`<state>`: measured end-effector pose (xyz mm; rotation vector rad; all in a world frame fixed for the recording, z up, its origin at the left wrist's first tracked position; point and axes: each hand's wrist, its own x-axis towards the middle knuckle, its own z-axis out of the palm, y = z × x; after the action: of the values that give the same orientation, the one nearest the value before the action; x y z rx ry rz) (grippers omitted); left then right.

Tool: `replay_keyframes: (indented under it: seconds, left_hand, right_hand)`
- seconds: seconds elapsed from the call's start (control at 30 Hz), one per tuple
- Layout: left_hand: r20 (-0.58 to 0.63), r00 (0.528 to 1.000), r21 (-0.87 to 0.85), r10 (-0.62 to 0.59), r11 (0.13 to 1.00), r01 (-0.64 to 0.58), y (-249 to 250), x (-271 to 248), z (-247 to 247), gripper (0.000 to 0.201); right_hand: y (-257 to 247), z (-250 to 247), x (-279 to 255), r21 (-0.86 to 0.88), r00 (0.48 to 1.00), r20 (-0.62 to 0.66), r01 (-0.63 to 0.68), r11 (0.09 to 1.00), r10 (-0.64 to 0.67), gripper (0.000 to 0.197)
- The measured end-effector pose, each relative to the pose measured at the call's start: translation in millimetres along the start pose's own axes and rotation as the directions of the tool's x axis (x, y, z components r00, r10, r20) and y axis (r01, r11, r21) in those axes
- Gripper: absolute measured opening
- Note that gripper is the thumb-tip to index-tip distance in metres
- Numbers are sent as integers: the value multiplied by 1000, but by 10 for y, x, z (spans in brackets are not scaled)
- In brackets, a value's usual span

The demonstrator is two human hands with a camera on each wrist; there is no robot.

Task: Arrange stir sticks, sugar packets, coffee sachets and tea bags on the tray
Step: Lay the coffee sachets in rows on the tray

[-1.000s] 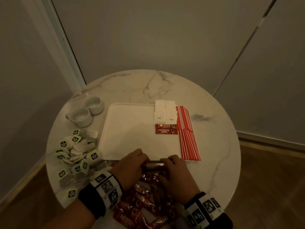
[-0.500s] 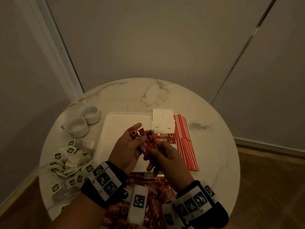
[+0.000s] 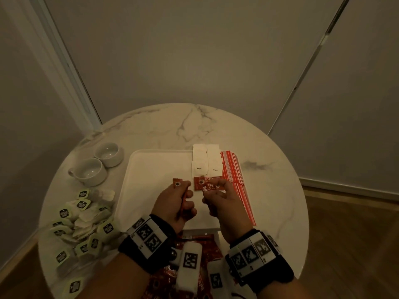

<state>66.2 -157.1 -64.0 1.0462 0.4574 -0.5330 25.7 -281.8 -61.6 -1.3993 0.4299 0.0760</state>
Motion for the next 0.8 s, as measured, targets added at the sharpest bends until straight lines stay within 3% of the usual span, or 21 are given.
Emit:
replay_keyframes:
  seconds: [0.1, 0.23, 0.33, 0.47, 0.67, 0.8]
  left_hand:
    - [60, 997, 211, 50, 976, -61, -55, -76, 6, 43]
    - [101, 980, 526, 171, 827, -198, -166, -108, -30, 28]
    - [131, 960, 596, 249, 753, -277, -210, -103, -27, 9]
    - [117, 936, 602, 331, 726, -332, -198, -88, -2, 5]
    - [188, 945, 717, 269, 620, -319, -17, -27, -101, 10]
    - [226, 955, 783, 192, 548, -295, 185, 19, -172, 11]
  right_hand:
    - [26, -26, 5, 16, 998, -61, 30, 999, -29, 15]
    - [88, -24, 13, 114, 995, -94, 27, 993, -16, 19]
    - [162, -5, 35, 127, 992, -128, 37, 991, -21, 19]
    - [128, 34, 50, 107, 992, -107, 77, 991, -66, 13]
    - [-48, 1, 204, 31, 995, -16, 95, 995, -95, 43]
    - [-38, -104, 300, 76, 994, -91, 75, 994, -68, 36]
